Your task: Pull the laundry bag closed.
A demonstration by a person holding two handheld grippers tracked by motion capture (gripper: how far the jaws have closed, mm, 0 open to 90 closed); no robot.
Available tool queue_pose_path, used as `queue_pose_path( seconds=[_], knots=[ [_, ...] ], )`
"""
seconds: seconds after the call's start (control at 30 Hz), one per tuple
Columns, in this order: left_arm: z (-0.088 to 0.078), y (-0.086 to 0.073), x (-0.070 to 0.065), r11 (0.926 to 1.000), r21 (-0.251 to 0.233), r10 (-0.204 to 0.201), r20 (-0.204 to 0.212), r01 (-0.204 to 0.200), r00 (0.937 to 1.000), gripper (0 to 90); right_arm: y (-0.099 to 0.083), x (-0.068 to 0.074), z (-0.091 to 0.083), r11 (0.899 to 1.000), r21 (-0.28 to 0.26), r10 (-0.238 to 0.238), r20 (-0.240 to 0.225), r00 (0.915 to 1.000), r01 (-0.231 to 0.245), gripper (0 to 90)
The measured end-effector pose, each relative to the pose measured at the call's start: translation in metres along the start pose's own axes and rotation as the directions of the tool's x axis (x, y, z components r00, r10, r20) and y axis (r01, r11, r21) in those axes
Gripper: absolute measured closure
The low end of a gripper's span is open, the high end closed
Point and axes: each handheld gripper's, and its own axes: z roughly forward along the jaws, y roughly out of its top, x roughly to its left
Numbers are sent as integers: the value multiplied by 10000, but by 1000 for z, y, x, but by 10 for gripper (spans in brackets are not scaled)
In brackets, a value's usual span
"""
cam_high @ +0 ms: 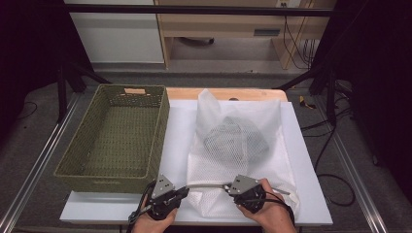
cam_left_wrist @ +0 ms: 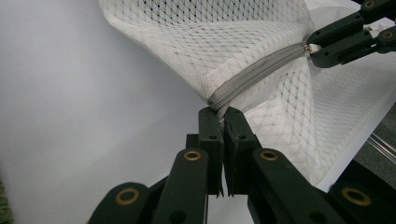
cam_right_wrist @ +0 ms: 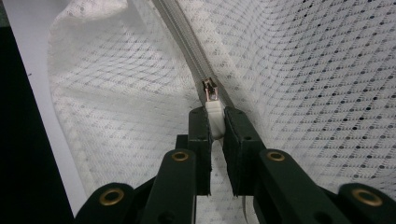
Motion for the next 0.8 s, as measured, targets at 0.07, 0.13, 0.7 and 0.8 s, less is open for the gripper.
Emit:
queue_pose_path(
  seconds=[0.07,0.13,0.7,0.8],
  knots=[
    [-1,0,1,10000,-35,-51,-10,51,10000,873,-2,-1,-1,9999,115,-50,61,10000,49,817],
    [-1,0,2,9999,-68,-88,-32,88,10000,873,-4,-3,-3,9999,150,-22,96,10000,20,818],
    [-3,0,3,10000,-54,-48,-68,48,10000,874,-19,-14,-14,9996,189,186,365,9992,-193,818],
    [-4,0,4,9999,-83,-89,-94,88,9999,874,-22,-17,-16,9993,231,291,438,9986,-301,818]
  ],
)
